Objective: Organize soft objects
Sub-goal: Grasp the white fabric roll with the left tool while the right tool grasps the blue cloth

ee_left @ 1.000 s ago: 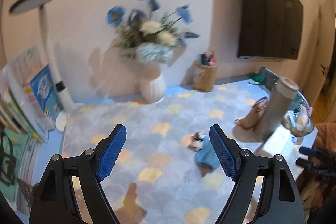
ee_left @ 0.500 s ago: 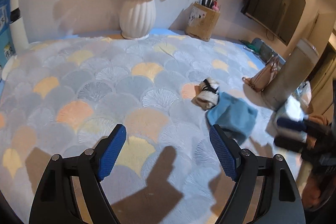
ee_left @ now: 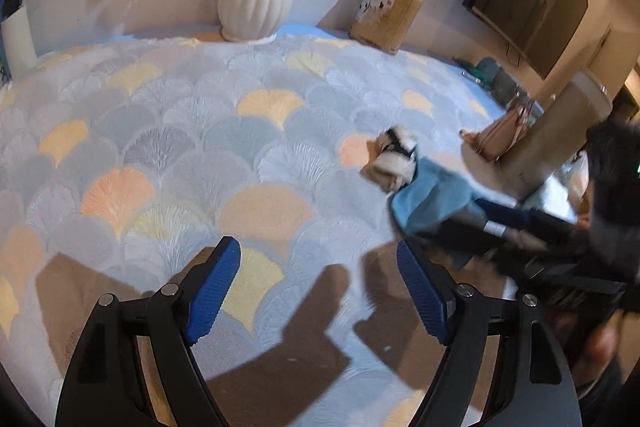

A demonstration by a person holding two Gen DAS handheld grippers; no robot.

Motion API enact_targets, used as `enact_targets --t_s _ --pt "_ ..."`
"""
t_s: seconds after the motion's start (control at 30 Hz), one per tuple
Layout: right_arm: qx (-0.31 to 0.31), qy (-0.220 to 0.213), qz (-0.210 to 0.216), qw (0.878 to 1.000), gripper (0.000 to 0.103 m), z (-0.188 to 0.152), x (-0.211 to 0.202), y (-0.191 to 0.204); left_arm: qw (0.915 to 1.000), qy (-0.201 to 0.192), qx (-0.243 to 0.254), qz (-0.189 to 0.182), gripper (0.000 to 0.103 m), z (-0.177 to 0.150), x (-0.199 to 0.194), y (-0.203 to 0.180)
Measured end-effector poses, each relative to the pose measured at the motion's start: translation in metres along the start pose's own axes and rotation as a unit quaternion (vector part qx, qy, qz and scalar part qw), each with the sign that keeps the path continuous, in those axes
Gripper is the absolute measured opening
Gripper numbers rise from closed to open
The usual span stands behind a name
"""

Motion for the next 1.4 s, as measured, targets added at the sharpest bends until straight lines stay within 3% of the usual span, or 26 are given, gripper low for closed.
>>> enact_targets --t_s 0.07,0.1,0.13,0.2,0.23,0.27,0.4,0.5,0.63,0.7,0.77,0.9,1.0,1.13,1.23,1.33,1.4 --pt "-0.013 -0.003 -0.024 1.000 0.076 -0.002 0.001 0.000 0.9999 -0.006 0.007 0.004 0.078 0.008 -0.001 -0.007" --pt "-0.018 -0.007 -0.034 0.999 0.063 -0.004 0.001 -0.002 0.9999 -0.006 0.012 0.005 0.078 0.011 0.000 -0.011" --pt "-0.021 -0.008 -0.039 0.999 0.043 -0.006 0.000 -0.004 0.9998 -0.005 0.018 0.004 0.079 0.014 0.003 -0.017" --pt "-0.019 -0.003 -0.047 0.999 0.021 -0.011 0.000 -0.015 0.9997 0.006 0.023 -0.006 0.079 0.018 0.014 -0.030" --pt "-0.011 -0.006 -0.043 0.999 0.013 -0.013 -0.003 -0.023 0.9996 0.011 0.026 -0.009 0.079 0.019 0.020 -0.034" --pt "-0.001 -0.015 -0.033 0.999 0.012 -0.015 -0.008 -0.031 0.9994 0.014 0.032 -0.007 0.079 0.021 0.029 -0.042" --pt "0.019 -0.033 -0.020 0.999 0.012 -0.023 -0.018 -0.048 0.9980 0.010 0.060 0.017 0.078 0.032 0.054 -0.056" --pt "0.023 -0.048 -0.019 0.998 0.012 -0.023 -0.023 -0.049 0.9966 0.025 0.077 0.012 0.067 0.034 0.068 -0.063" --pt "0.027 -0.040 -0.015 0.999 0.012 -0.023 -0.018 -0.048 0.9960 0.016 0.086 0.016 0.066 0.042 0.076 -0.070" --pt "0.029 -0.037 -0.012 0.999 0.013 -0.024 -0.017 -0.049 0.9963 0.009 0.084 0.016 0.060 0.043 0.078 -0.071" --pt "0.031 -0.037 -0.008 0.999 0.013 -0.024 -0.018 -0.050 0.9957 0.005 0.089 0.023 0.032 0.043 0.077 -0.070" --pt "0.027 -0.036 -0.010 0.999 0.013 -0.023 -0.017 -0.050 0.9986 0.013 0.049 0.017 0.030 0.040 0.068 -0.056" --pt "0.018 -0.035 -0.011 0.999 0.013 -0.023 -0.017 -0.047 0.9991 -0.001 0.023 0.036 0.029 0.032 0.048 -0.041" --pt "0.036 -0.036 0.024 0.998 0.025 -0.026 -0.019 -0.049 0.9983 -0.016 -0.010 0.055 0.029 0.008 0.011 -0.016" --pt "0.045 -0.041 0.032 0.998 0.041 -0.027 -0.020 -0.050 0.9945 -0.034 -0.072 0.069 0.029 -0.023 -0.017 0.017" --pt "0.021 -0.046 0.005 0.999 0.067 -0.027 -0.023 -0.042 0.9881 -0.047 -0.108 0.099 0.029 -0.045 -0.027 0.046" --pt "0.002 -0.037 -0.009 0.999 0.072 -0.026 -0.020 -0.035 0.9872 -0.068 -0.125 0.072 0.029 -0.049 -0.037 0.054"
Point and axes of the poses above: each gripper's, at about its wrist camera, not at the fingertips, and x roughly the way its jaws point, y to its left, z to its top, the point moved 7 cm from there along x, roughly the way its jaws point, and after that the axes turned 4 degrees about z, right-handed, at the moved point
